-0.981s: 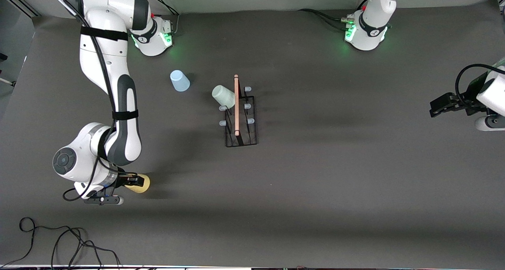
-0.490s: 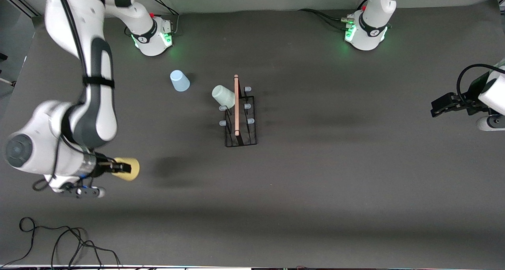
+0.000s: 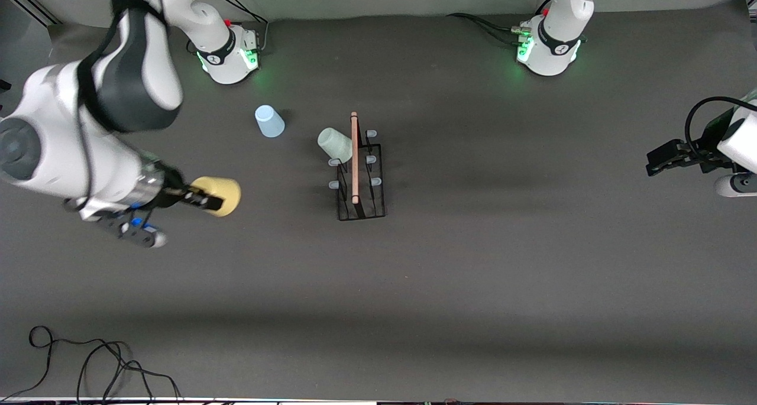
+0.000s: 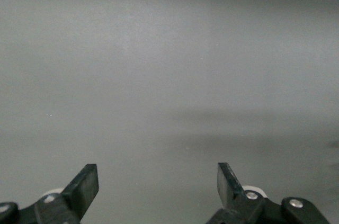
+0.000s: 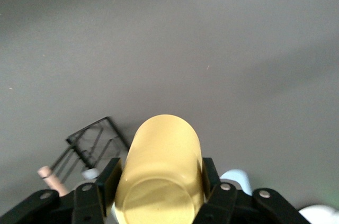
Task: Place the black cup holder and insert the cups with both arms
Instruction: 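Carry the yellow cup with the right gripper onto a rack peg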
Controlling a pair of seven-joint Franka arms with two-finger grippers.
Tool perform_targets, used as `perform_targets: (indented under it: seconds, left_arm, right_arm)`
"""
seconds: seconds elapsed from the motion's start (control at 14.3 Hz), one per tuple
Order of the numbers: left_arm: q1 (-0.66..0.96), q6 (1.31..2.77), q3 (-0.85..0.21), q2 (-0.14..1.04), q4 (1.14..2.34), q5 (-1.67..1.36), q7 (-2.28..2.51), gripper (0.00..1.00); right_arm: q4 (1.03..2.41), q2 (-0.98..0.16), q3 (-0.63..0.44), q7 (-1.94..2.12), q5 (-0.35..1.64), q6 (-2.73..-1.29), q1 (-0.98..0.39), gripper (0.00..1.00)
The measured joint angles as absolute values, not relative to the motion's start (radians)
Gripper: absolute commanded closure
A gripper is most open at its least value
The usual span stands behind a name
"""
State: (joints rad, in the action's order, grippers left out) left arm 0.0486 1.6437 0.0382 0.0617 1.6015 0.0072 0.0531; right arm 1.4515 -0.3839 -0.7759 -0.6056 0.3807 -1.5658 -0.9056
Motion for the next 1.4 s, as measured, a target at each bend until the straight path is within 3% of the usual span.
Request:
perform_targets:
  seconds: [0.21,0.56,0.98,1.4]
  left_arm:
    - [0.049,1.645,0.038,0.062,1.601,0.007,0.053,0.0]
    - [0.049,1.645,0.038,0.062,1.601,0.007,0.053,0.0]
    - [0.048,1.645,0.038,0.063,1.601,0.007,0.053,0.0]
    - [0.049,1.645,0.038,0.064,1.601,0.007,0.053,0.0]
  right_arm:
    - [1.455,-0.391,-0.771,-0.872,0.376,-1.581,-1.048,1.0]
    - [1.532,-0.414,-0.767,-1.111,0.373,-1.741,-1.201,1.0]
    - [1.702,-0.435,-0.764,-1.137,0.373,-1.966,-1.258,1.0]
    - [1.802,-0.457,-0.759,-1.141,0.374,-2.101,-1.291,1.0]
